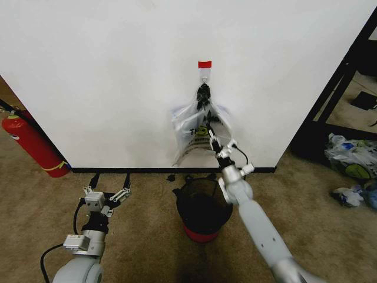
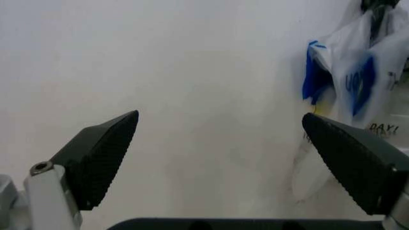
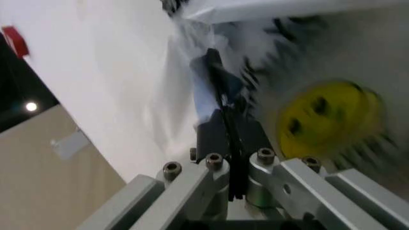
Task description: Pick up the garbage bag from the wall and place it over the trash bin.
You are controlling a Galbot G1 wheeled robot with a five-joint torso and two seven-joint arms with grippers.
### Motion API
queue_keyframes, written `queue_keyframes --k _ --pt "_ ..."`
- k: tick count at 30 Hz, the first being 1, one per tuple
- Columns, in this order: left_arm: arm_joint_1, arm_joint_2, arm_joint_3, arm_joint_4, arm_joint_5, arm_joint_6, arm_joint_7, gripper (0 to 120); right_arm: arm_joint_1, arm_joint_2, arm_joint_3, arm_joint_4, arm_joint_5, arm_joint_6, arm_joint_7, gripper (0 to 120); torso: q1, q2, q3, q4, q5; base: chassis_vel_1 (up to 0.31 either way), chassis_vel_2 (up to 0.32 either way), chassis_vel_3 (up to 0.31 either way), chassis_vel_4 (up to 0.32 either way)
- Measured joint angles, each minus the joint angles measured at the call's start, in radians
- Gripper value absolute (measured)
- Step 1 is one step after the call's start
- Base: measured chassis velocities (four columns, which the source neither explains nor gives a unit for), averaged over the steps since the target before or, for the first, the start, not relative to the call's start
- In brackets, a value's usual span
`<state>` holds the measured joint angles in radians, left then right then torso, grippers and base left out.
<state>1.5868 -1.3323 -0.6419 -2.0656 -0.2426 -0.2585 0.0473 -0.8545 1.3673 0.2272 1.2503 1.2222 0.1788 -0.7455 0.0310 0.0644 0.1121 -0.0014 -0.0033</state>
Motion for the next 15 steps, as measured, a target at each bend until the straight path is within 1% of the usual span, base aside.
queue_keyframes --k 2,3,6,7,9,11,13,14,15 --pt "0.000 0.002 0.001 -0.003 -0.001 0.000 0.000 100 -0.045 -0.029 0.005 0.038 -0.007 -0.001 -0.018 0 0.000 0.000 0.000 0.0001 0.0001 0.000 0.000 0.000 0.000" --pt "0.000 0.003 0.002 -0.005 -0.002 -0.001 0.000 100 -0.072 -0.050 0.010 0.060 -0.013 -0.004 -0.038 0 0.000 0.000 0.000 -0.0003 -0.0001 0.000 0.000 0.000 0.000" --pt "0.000 0.004 0.004 -0.006 -0.003 -0.004 0.000 100 -0.128 -0.104 0.031 0.104 -0.046 -0.014 -0.106 0 0.000 0.000 0.000 0.0001 0.0000 0.000 0.000 0.000 0.000" --pt "0.000 0.004 0.004 -0.006 -0.003 -0.004 0.000 100 -0.128 -0.104 0.031 0.104 -0.046 -0.014 -0.106 0 0.000 0.000 0.000 0.0001 0.0000 0.000 0.000 0.000 0.000" --pt "0.000 0.004 0.007 -0.006 -0.004 -0.006 0.000 100 -0.158 -0.136 0.053 0.129 -0.065 -0.025 -0.156 0 0.000 0.000 0.000 -0.0002 -0.0003 0.000 0.000 0.000 0.000" --pt "0.000 0.005 0.008 -0.005 -0.004 -0.008 0.000 100 -0.183 -0.162 0.073 0.151 -0.074 -0.037 -0.205 0 0.000 0.000 0.000 0.0000 0.0003 0.000 0.000 0.000 0.000" --pt "-0.002 0.007 0.009 -0.002 -0.006 -0.008 0.000 100 -0.207 -0.187 0.097 0.166 -0.085 -0.049 -0.258 0 0.000 0.000 0.000 0.0002 -0.0003 0.000 0.000 0.000 0.000" --pt "-0.002 0.007 0.009 -0.002 -0.006 -0.008 0.000 100 -0.207 -0.187 0.097 0.166 -0.085 -0.049 -0.258 0 0.000 0.000 0.000 0.0002 -0.0003 0.000 0.000 0.000 0.000" --pt "-0.003 0.008 0.009 -0.001 -0.007 -0.009 0.000 100 -0.216 -0.196 0.111 0.166 -0.096 -0.053 -0.287 0 0.000 0.000 0.000 -0.0001 -0.0002 0.000 0.000 0.000 0.000"
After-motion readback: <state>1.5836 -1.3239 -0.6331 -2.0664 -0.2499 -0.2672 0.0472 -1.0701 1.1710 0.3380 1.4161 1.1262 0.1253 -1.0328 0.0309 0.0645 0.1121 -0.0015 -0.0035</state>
